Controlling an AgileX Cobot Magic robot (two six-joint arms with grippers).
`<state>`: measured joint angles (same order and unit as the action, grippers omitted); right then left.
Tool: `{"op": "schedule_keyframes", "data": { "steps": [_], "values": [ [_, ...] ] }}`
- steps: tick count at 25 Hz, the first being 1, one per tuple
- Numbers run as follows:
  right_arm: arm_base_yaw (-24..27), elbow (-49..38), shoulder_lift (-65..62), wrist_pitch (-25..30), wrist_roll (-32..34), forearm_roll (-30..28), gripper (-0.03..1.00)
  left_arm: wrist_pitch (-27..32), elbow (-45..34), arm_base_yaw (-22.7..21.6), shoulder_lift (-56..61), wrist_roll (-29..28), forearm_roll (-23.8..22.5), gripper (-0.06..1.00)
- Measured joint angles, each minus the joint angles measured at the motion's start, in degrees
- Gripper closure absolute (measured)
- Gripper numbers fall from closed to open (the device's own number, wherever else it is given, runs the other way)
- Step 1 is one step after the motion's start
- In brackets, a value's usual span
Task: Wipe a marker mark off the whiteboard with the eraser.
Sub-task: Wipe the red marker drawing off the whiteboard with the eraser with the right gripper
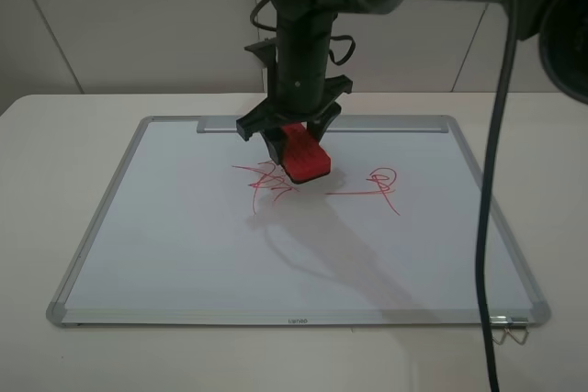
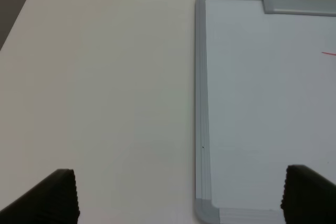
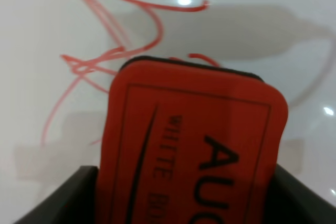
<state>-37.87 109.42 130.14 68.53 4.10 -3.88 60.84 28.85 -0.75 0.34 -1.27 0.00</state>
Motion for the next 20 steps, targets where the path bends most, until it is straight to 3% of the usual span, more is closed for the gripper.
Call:
{"op": "schedule_keyframes", "data": {
  "steps": [9,20],
  "values": [
    [-9.4,0.0,0.4,-3.9,-4.1,-0.7,0.43,0.0,0.0,0.0,0.0,0.0,0.0,0.17],
    [-11.6,0.0,7.1,-5.3,-4.1,-3.4,0.43,0.0,0.0,0.0,0.0,0.0,0.0,0.17]
  ]
}}
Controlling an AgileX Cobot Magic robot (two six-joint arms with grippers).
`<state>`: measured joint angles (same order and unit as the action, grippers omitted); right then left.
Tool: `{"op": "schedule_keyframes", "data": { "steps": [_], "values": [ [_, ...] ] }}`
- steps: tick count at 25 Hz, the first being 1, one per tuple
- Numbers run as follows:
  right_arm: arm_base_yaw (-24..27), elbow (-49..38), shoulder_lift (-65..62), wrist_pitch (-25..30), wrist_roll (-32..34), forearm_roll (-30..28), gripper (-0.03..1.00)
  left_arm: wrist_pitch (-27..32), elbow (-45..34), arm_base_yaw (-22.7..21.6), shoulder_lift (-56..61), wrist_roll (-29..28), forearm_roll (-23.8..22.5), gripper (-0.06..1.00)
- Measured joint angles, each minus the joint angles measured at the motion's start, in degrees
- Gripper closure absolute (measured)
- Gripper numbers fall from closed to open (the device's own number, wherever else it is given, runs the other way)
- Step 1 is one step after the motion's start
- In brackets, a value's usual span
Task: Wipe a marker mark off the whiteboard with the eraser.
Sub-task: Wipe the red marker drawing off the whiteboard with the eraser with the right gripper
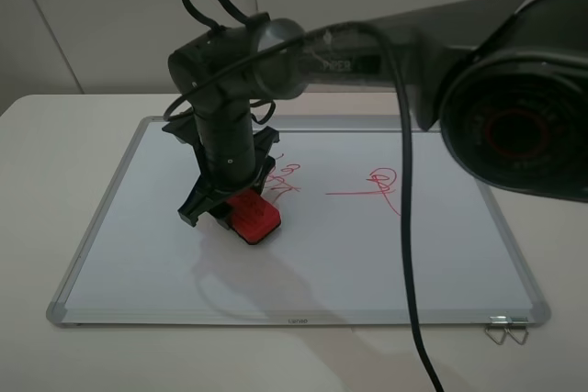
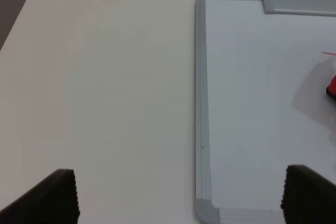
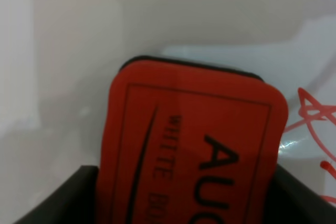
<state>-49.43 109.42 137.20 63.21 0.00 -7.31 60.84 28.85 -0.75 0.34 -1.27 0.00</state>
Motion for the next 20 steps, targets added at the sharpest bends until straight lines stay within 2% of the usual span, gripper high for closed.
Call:
{"op": "schedule_keyframes", "data": {
  "steps": [11,20],
  "values": [
    [0.7,0.3,2.0,-1.7,0.0,-0.4,0.43,0.0,0.0,0.0,0.0,0.0,0.0,0.17],
    [7.3,0.3,2.0,-5.1,0.3,0.3,0.43,0.0,0.0,0.0,0.0,0.0,0.0,0.17]
  ]
}}
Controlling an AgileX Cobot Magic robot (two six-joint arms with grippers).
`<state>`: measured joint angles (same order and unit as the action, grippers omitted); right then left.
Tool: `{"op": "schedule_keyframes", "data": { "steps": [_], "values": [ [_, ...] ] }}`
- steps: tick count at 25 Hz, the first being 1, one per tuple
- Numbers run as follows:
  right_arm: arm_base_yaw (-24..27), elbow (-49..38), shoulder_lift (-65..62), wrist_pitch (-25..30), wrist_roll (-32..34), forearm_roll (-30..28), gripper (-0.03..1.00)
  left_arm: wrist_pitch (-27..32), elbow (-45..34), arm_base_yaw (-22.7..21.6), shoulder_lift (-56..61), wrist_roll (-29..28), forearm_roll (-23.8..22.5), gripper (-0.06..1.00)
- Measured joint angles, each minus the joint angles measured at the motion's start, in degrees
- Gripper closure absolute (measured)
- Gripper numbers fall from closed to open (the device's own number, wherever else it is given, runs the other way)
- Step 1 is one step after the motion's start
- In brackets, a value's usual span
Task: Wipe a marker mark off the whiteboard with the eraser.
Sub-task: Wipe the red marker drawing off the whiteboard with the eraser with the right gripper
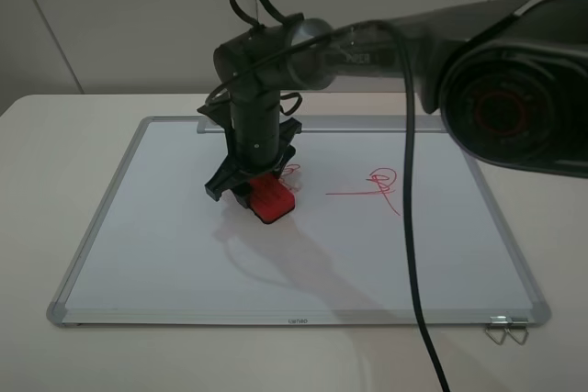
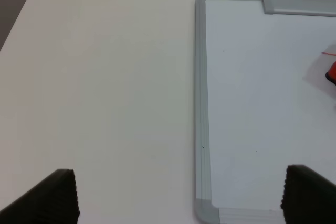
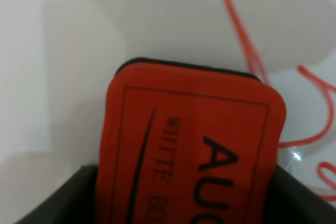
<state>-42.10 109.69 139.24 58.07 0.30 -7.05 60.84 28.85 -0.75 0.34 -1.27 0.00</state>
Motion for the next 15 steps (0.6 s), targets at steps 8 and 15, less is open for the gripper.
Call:
{"op": "schedule_keyframes", "data": {
  "steps": [8,15],
  "values": [
    [7.2,0.4,0.4,-0.2,1.5,1.2,0.43,0.0,0.0,0.0,0.0,0.0,0.0,0.17],
    [10.5,0.7,0.6,-0.3,4.4,1.4,0.43,0.0,0.0,0.0,0.0,0.0,0.0,0.17]
  ]
}}
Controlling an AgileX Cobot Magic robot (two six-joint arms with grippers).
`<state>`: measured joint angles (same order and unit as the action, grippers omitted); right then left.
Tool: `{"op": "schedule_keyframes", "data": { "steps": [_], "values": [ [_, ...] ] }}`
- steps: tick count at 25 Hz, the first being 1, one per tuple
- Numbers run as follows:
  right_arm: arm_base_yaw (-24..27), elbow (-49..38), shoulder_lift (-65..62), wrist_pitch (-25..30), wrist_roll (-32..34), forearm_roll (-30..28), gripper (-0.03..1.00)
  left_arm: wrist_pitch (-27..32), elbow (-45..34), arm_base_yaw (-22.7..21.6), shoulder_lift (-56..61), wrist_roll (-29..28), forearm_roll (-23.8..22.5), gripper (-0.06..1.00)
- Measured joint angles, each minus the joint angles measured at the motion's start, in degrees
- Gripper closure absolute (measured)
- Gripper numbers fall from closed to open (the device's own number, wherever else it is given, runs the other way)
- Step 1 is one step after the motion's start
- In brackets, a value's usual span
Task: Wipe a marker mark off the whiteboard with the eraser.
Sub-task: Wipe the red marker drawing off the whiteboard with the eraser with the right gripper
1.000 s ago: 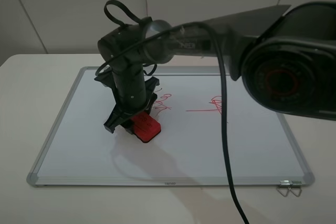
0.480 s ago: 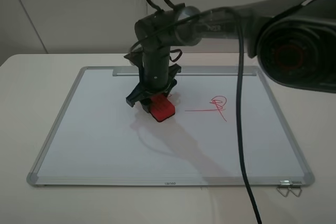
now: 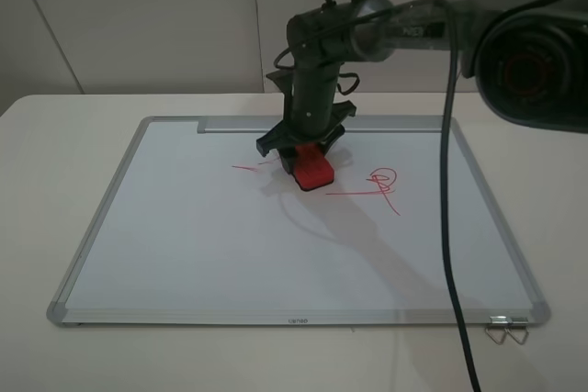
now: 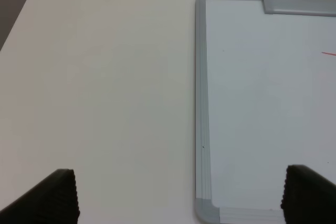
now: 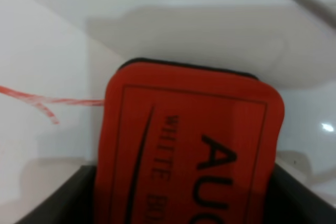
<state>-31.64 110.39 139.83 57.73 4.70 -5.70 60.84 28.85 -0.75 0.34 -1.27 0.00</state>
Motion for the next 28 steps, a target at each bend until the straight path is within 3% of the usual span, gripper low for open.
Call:
{"op": "schedule_keyframes", "data": {
  "steps": [8,16,28],
  "values": [
    [-1.5,0.0,0.1,-1.0,0.1,-0.4,0.44,0.0,0.0,0.0,0.0,0.0,0.0,0.17],
    [-8.5,0.9,1.2,-3.0,0.1,-0.2,0.44,0.0,0.0,0.0,0.0,0.0,0.0,0.17],
    [-15.8,8.0,3.8,-0.4,0.1,0.8,0.44,0.0,0.0,0.0,0.0,0.0,0.0,0.17]
  ]
}}
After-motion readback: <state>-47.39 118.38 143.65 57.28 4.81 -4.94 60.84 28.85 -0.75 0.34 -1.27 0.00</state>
